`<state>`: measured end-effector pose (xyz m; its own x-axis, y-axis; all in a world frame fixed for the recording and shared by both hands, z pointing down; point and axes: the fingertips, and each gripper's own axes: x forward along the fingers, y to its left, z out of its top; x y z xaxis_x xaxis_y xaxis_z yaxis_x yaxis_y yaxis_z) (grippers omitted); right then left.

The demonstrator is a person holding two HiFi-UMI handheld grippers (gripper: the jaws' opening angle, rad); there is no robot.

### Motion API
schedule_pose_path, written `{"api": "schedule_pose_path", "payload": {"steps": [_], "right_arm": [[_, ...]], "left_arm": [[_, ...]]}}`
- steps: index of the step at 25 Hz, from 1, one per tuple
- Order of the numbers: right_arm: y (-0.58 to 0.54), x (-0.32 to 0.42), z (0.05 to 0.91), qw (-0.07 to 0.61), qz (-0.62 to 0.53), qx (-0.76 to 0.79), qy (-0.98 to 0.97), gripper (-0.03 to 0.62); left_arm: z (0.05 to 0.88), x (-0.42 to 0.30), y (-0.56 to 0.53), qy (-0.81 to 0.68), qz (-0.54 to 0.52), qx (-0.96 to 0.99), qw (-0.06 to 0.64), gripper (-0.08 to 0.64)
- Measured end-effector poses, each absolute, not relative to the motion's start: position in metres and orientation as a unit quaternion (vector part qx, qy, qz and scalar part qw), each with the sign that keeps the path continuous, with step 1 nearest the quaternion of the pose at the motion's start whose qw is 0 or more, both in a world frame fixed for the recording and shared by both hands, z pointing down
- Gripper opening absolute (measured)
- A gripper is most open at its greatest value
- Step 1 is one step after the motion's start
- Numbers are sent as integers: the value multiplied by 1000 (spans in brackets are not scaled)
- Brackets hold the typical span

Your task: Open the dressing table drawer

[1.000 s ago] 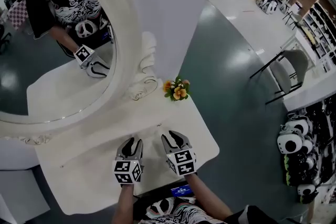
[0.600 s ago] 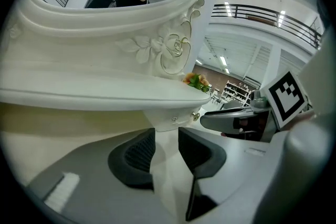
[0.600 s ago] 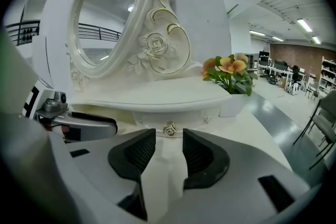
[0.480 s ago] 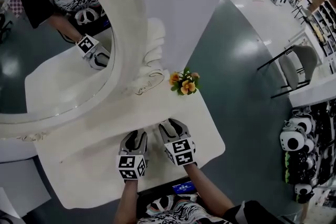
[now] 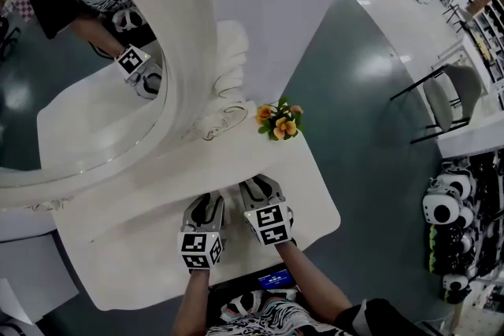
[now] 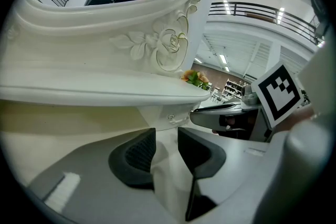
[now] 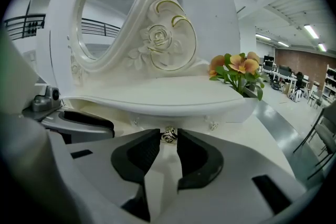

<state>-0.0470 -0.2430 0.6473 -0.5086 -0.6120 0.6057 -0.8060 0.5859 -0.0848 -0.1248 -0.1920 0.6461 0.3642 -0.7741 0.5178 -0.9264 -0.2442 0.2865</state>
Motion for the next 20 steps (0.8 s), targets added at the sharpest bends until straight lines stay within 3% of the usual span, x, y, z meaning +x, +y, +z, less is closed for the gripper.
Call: {"api": "schedule_pose_path", "payload": {"steps": [20], "right_arm": [[-202, -27, 649, 285, 197, 426, -836, 101]], "left_arm": [[635, -133, -180, -552, 134, 778, 269, 124]]}}
